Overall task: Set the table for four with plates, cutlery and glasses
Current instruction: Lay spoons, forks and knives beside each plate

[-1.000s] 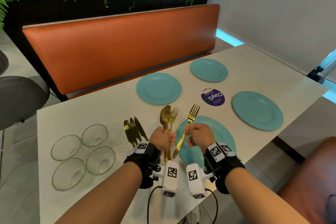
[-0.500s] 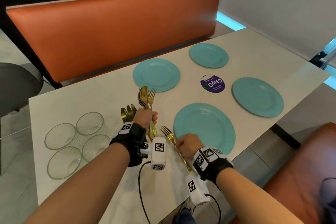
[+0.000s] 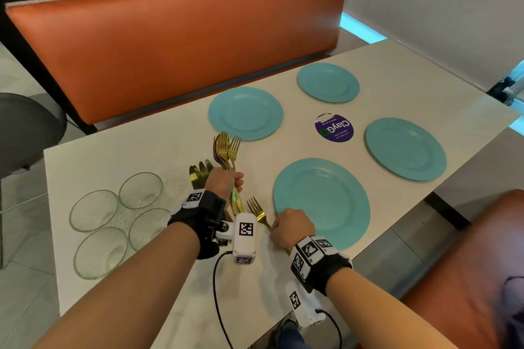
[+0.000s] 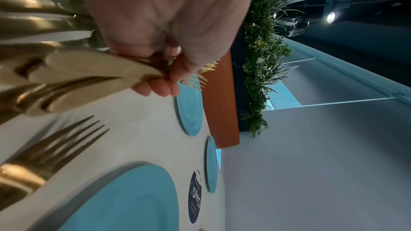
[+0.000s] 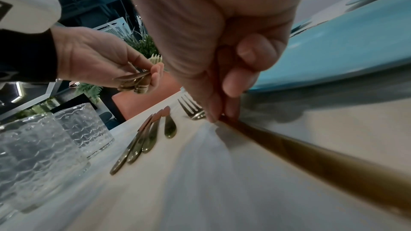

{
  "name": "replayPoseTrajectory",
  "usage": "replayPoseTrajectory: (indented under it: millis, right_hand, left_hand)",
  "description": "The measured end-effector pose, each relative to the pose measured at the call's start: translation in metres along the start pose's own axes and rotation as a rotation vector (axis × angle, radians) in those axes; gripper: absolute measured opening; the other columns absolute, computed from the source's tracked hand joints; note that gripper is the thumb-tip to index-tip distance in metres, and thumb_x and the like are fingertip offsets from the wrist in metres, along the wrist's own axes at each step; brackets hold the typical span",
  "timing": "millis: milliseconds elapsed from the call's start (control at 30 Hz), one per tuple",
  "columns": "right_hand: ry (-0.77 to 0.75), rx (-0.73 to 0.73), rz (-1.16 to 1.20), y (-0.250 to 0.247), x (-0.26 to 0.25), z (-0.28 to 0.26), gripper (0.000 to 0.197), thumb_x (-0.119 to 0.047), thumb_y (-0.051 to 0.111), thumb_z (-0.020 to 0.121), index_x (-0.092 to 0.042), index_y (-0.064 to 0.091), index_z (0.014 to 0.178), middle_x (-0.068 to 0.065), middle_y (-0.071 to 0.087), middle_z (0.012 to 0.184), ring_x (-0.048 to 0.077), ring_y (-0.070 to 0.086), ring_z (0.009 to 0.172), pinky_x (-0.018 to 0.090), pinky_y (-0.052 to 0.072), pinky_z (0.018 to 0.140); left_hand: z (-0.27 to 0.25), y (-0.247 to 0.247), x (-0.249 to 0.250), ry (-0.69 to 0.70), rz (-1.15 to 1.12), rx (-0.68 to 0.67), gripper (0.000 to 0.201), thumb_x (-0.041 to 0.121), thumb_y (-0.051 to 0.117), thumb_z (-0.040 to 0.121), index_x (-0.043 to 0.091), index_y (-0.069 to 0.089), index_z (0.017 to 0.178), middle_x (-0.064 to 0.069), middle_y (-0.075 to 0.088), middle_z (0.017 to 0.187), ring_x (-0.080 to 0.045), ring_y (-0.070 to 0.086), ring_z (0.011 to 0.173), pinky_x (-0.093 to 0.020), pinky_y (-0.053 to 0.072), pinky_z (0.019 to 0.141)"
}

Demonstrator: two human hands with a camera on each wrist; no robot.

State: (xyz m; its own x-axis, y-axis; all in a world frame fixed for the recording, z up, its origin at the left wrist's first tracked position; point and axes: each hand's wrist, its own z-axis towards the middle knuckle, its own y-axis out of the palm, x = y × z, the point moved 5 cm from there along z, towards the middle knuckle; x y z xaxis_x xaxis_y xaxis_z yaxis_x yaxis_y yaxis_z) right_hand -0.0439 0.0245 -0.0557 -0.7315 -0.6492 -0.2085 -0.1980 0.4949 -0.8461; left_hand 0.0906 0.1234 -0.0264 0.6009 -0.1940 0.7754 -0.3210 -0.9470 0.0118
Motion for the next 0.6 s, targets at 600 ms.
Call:
replayPoseTrajectory:
  millis: [600]
  right_hand:
    - [-0.013,0.058,-0.047,-0.011,0.001,-0.007,0.024,-0.027,0.052,0.089,-0.011,0.067,0.099,0.003,0.055,0.083,0.020,0.052,0.075,0.028,0.049,0.074]
  left_hand:
    - [0.004,-0.005,-0.003,-0.008,0.019,0.002,0.027,0.002,0.039,0.096,0.004,0.055,0.074,-0.005,0.053,0.070,-0.011,0.048,0.061,-0.019,0.043,0.058]
